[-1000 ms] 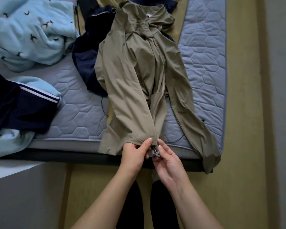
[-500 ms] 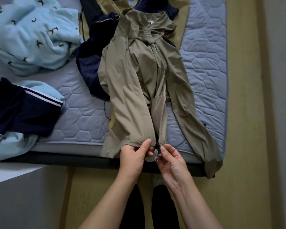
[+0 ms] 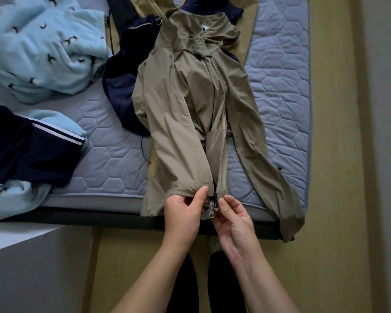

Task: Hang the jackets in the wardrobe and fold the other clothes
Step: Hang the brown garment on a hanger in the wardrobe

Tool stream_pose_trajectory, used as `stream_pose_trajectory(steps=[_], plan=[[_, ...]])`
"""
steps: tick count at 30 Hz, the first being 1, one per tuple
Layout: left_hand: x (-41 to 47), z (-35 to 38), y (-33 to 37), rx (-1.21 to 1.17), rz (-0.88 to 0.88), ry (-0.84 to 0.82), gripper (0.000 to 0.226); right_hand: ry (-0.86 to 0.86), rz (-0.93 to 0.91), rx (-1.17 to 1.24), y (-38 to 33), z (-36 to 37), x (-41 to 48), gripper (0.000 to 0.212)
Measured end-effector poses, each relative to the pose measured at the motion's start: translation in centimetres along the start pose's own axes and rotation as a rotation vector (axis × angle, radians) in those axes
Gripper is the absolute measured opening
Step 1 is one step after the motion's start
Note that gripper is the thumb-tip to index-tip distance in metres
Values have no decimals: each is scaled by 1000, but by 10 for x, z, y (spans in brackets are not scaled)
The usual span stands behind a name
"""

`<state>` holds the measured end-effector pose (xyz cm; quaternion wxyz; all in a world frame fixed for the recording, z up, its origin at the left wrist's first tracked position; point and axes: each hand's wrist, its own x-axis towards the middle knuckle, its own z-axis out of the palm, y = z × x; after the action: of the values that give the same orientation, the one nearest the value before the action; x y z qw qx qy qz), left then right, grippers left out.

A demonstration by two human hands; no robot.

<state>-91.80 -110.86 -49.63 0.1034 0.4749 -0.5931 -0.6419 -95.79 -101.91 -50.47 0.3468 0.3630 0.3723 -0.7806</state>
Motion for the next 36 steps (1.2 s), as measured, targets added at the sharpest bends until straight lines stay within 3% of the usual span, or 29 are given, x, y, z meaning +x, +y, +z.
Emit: stream_pose_trajectory(steps=[8, 18, 26, 33, 36], plan=[[4, -5, -4, 361, 192, -22, 36, 129, -108, 0, 8, 2, 0, 18], [15, -9, -13, 373, 12, -72, 42, 127, -99, -130, 10, 9, -5, 15], [5, 1, -13, 341, 37, 73, 34, 227, -169, -100, 13, 16, -3, 17], [10, -8, -18, 519, 115, -129, 43, 278, -131, -35, 8, 11, -1, 17], [18, -8, -21, 486, 26, -201, 39, 271, -107, -33, 8, 9, -1, 16]])
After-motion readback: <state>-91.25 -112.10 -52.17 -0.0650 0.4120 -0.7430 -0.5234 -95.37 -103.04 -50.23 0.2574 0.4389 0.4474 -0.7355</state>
